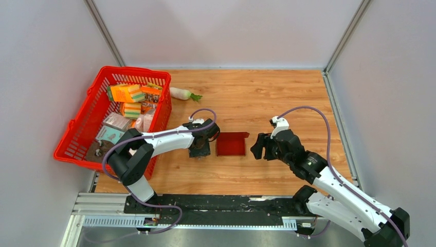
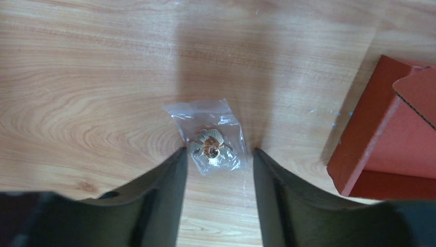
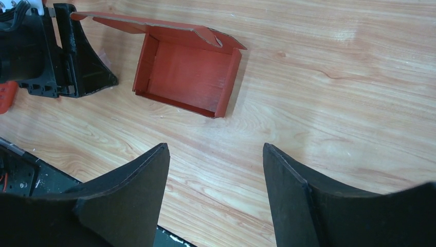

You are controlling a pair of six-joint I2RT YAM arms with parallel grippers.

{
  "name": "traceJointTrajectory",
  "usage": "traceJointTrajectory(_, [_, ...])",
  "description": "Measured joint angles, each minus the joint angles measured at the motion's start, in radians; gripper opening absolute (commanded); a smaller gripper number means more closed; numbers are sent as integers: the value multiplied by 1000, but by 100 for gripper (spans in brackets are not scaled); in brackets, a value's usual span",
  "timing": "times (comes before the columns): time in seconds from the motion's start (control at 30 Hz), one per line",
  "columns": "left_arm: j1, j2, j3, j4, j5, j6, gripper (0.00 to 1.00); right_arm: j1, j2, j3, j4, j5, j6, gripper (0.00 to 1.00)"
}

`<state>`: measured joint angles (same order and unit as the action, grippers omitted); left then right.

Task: Fold the paper box

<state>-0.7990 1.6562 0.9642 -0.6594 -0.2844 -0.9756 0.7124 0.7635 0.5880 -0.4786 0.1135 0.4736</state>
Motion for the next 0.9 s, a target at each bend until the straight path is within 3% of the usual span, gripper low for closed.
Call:
traceJointTrajectory(0.33, [-3,-42,-45,43,-47,-27,17,0,-21,-8,-6,-3,0,70])
traceJointTrajectory(0.7, [-15,-296,-135,5,-92,-18,15,0,-29,-13,-19,-3,5,70])
traceJointTrajectory(0.9, [-93,-383,-119,47,-45,11,13,0,-29,-14,-19,-2,9,70])
